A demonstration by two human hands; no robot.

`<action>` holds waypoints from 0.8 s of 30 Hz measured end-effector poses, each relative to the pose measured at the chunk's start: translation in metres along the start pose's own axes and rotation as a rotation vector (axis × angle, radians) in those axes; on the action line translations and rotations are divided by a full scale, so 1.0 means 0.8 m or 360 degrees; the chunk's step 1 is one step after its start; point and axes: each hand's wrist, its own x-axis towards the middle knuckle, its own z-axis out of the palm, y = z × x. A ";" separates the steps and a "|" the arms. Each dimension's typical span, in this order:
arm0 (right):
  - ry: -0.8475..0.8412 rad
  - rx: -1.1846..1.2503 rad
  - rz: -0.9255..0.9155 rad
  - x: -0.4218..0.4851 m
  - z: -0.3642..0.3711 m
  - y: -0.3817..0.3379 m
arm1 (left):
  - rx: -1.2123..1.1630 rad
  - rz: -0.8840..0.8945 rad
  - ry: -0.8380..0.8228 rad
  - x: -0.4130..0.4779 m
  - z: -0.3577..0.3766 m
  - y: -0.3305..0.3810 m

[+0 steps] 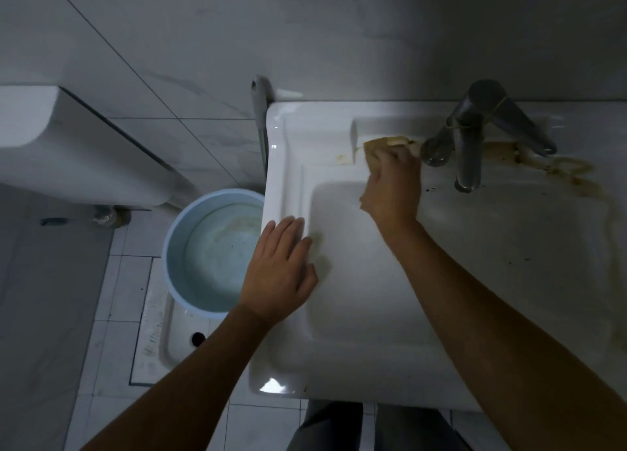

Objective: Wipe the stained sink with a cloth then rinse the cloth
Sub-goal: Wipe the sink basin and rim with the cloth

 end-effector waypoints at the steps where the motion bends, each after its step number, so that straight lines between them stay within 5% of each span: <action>1: 0.0011 0.0008 -0.0039 -0.007 0.009 -0.013 | 0.0000 0.0003 0.0005 0.001 0.001 -0.001; 7: -0.0273 0.0038 -0.0435 -0.047 0.035 -0.045 | 0.0023 0.0025 -0.0012 0.000 0.001 -0.002; 10: -0.0349 -0.0071 -0.0404 -0.021 0.002 -0.023 | 0.0011 0.0010 -0.0030 0.002 -0.001 -0.002; 16: -0.0185 -0.0005 0.0099 0.020 -0.041 0.023 | 0.0003 0.0015 -0.0075 0.002 -0.001 -0.003; 21: 0.0188 0.0329 0.0036 0.025 -0.020 -0.007 | -0.0012 0.0013 -0.0048 0.002 -0.001 -0.002; 24: 0.0084 0.0245 -0.0123 0.012 -0.007 -0.013 | -0.0005 0.0012 -0.0058 0.003 0.000 -0.002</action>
